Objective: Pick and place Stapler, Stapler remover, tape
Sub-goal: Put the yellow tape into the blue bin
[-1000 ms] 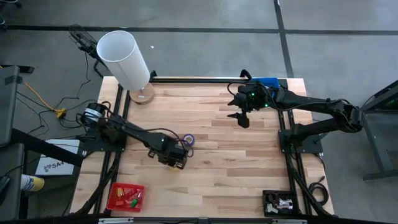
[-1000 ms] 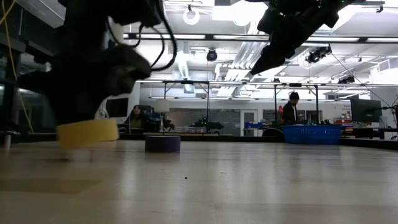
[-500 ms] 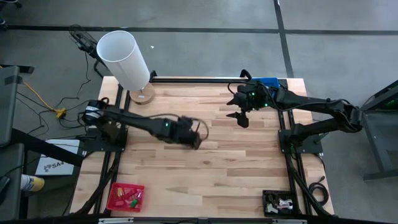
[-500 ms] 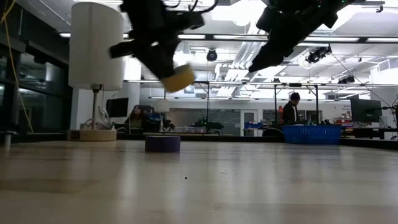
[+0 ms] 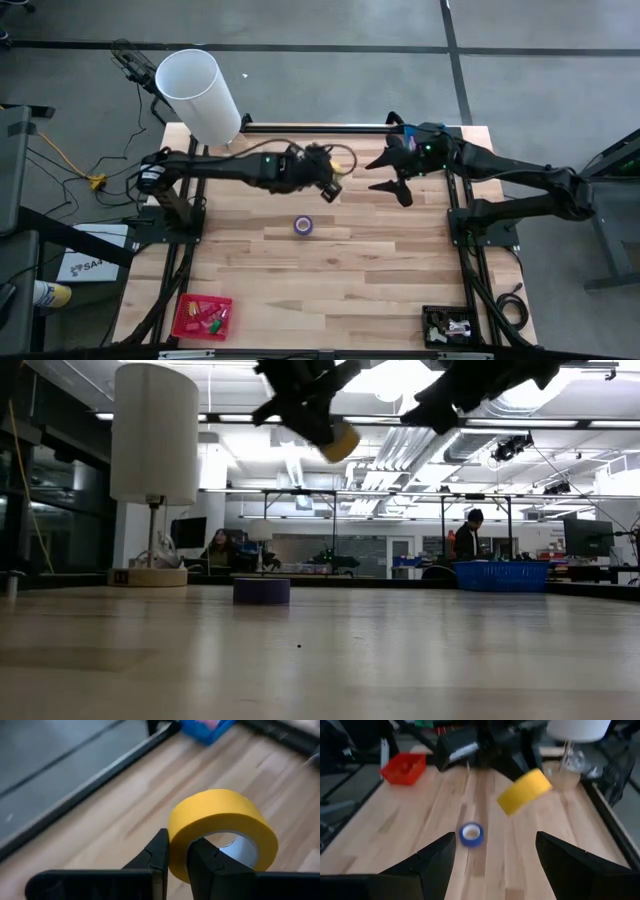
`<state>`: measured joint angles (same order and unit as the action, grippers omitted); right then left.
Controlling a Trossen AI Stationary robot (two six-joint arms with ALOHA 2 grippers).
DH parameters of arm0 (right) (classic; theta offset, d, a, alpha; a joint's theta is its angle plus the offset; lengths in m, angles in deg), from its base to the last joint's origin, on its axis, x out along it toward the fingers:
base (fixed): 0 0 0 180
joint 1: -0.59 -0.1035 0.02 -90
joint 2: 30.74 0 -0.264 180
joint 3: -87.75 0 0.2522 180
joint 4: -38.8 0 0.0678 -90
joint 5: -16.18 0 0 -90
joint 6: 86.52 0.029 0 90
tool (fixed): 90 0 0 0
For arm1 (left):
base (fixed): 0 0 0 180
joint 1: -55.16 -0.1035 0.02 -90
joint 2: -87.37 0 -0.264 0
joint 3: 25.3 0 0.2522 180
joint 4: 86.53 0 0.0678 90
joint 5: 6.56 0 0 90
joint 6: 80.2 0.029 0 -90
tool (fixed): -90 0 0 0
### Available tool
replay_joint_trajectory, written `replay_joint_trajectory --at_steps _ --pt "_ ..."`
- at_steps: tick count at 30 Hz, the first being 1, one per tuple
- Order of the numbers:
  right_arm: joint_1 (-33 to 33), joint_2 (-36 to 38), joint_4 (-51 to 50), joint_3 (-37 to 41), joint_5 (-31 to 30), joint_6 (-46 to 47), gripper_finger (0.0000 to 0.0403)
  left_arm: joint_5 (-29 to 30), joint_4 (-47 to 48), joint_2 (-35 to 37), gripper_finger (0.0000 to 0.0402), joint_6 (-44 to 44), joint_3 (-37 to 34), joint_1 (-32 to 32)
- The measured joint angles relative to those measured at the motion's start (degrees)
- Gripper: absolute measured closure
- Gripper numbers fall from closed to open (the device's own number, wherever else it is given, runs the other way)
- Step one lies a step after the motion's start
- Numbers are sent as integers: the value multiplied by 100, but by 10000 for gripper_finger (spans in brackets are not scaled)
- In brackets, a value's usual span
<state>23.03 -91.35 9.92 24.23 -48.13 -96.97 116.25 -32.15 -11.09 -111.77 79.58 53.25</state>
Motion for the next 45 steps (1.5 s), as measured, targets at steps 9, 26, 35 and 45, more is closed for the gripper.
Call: replay_joint_trajectory --at_steps 9,26,35,45 --pt "2 121 797 0 44 309 137 -744 -1609 0 361 1663 408 -405" --pt "4 96 1900 0 86 541 138 -1229 -2222 2 361 2256 651 -527" --pt "6 76 2218 0 256 766 173 -1254 -2452 2 361 2277 651 -522" --pt "7 76 2225 0 387 777 254 -1353 -2603 2 360 2285 651 -520"
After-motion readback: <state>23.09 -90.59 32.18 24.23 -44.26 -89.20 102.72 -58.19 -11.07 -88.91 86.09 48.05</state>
